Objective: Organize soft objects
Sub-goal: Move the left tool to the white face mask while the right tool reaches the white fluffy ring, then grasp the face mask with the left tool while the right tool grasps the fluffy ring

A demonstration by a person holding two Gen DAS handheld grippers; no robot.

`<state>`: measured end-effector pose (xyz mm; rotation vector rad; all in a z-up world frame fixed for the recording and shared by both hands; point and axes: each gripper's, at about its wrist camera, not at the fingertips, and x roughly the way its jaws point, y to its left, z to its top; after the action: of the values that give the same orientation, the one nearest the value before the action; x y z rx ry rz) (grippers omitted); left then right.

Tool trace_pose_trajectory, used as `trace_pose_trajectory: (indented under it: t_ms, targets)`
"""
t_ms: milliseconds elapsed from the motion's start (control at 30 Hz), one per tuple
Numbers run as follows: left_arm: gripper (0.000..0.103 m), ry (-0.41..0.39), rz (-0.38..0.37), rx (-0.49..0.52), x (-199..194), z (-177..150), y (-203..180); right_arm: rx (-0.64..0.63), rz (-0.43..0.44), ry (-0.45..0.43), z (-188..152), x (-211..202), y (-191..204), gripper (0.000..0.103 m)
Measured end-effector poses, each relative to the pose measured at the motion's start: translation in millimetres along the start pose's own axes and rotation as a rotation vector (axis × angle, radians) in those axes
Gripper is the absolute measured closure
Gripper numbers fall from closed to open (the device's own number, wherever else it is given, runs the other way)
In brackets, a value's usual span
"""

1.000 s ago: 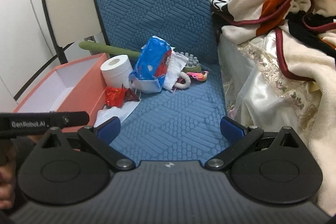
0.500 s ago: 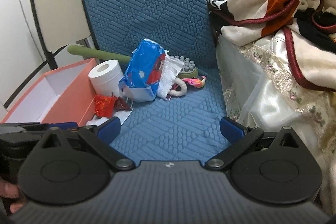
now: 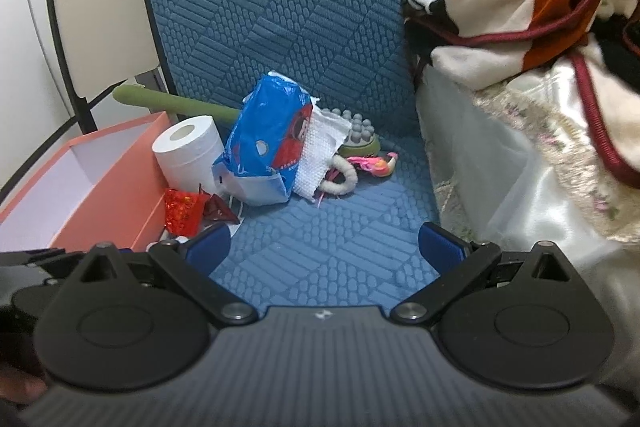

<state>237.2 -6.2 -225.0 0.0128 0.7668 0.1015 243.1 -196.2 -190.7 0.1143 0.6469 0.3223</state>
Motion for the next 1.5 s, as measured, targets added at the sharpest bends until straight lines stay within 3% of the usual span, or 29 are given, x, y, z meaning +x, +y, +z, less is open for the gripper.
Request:
trace_pose_trajectory:
  t_ms: [200, 367, 600, 767, 900, 1033, 1233, 1433, 1500]
  targets:
    - [0.05, 0.004, 0.019, 0.026, 13.2, -2.2, -6.7, 0.022, 0.03, 0.034, 4.1, 22.9, -3.6, 0.007]
    - [0.05, 0.006, 0.039, 0.039, 23.3, -3.2, -13.7, 0.034, 0.026, 0.067, 8.6, 44.0, -8.8, 0.026]
    - [0.05, 0.001, 0.091, 0.082, 33.2, -6.6, -27.0, 0.042, 0.038, 0.096, 14.2, 74.2, -15.7, 0.037]
    - [0.05, -0.011, 0.157, 0.119, 38.9, -7.4, -28.6, 0.02, 0.019, 0.108, 20.2, 97.7, -18.4, 0.05]
    - [0.051, 0.005, 0.208, 0.129, 45.4, -7.5, -22.5, 0.006, 0.017, 0.102, 24.6, 113.5, -16.5, 0.052]
    - [0.051, 0.055, 0.231, 0.069, 53.6, -8.8, -11.2, 0.0, -0.002, 0.097, 29.4, 129.2, -14.1, 0.055]
    - [0.051, 0.09, 0.253, 0.053, 64.1, -12.1, -7.8, -0.01, -0.04, 0.112, 35.8, 150.1, -13.5, 0.065]
    - [0.054, 0.104, 0.283, 0.032, 72.1, -13.8, -0.2, 0.025, -0.033, 0.13, 38.3, 168.6, -17.0, 0.066]
    - [0.06, 0.099, 0.296, 0.031, 75.2, -15.4, 2.3, 0.021, -0.025, 0.13, 39.5, 173.5, -15.4, 0.066]
